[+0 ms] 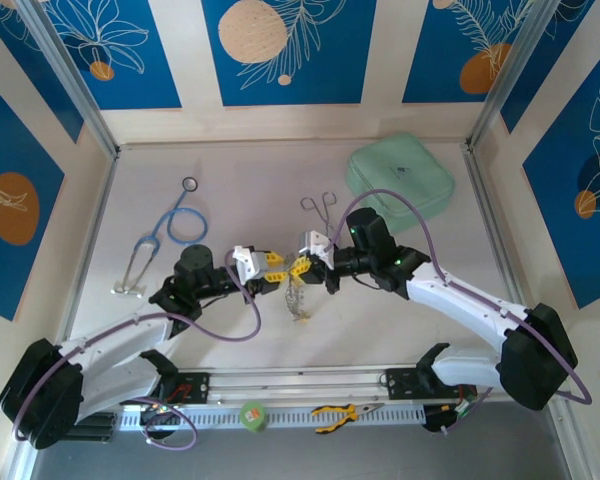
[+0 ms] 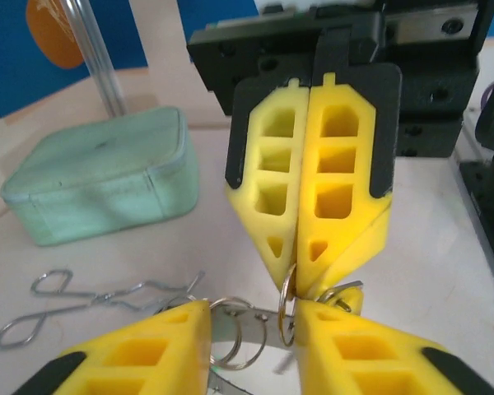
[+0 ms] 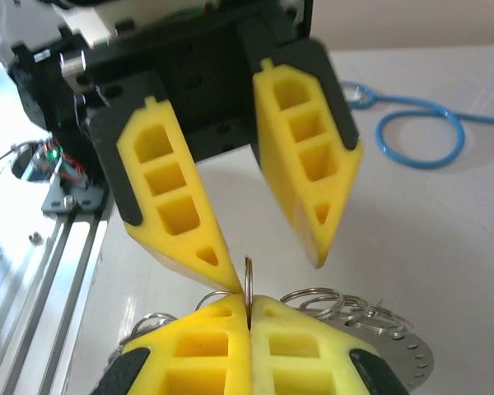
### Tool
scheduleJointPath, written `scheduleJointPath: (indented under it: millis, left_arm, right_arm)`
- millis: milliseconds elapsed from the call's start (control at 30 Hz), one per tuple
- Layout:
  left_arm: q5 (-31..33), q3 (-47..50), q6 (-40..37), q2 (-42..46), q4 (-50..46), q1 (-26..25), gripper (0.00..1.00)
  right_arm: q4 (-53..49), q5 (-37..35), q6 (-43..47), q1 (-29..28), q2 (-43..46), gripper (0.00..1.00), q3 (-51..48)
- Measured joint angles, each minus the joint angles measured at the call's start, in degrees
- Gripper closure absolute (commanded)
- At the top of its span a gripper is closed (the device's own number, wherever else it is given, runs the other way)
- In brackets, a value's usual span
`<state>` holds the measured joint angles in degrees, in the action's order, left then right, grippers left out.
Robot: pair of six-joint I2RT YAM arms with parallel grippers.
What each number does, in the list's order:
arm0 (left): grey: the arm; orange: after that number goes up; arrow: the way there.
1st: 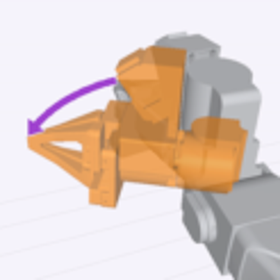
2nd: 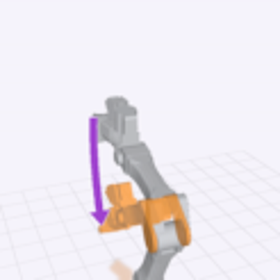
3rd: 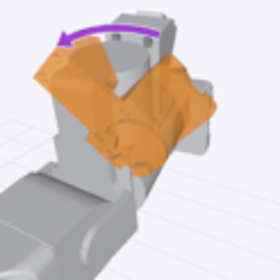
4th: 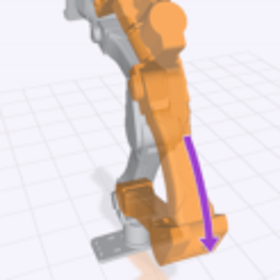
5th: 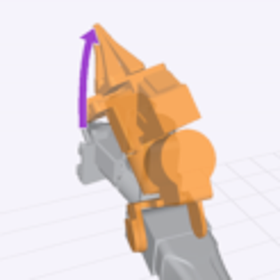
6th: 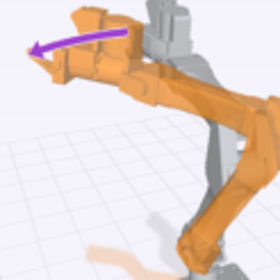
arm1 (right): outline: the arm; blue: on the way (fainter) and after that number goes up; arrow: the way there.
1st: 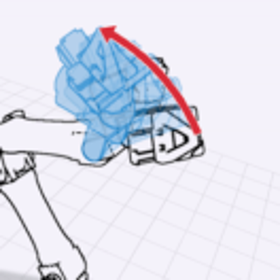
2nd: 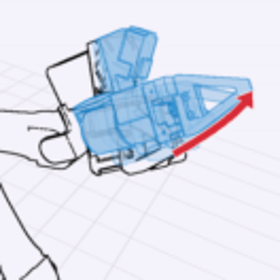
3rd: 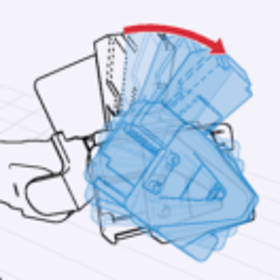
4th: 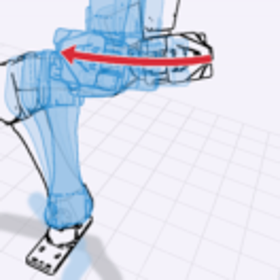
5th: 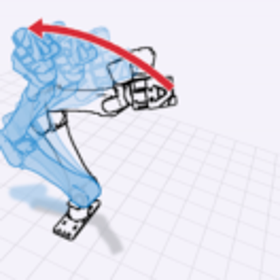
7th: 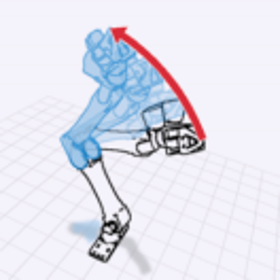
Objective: Put the keys on the keyring
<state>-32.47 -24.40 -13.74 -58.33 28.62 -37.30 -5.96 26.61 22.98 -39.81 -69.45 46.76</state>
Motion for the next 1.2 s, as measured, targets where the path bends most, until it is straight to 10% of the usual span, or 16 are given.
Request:
scheduleJointPath:
  millis: [600,800,1200]
  left_arm:
    - [0.5,-7.4,-11.3,1.2,-20.0,-0.1,0.97]
    - [-0.2,-6.1,-7.6,2.0,-15.6,-0.1,1.0]
    - [0.6,-1.0,1.7,1.5,-3.9,-0.1,1.0]
  right_arm:
    - [-23.9,-13.8,15.1,-7.2,-6.6,1.0,17.1]
    - [-20.5,-12.8,11.3,-5.4,-4.4,0.62,14.5]
    - [-9.9,-12.5,-2.8,-2.5,5.2,0.56,0.0]
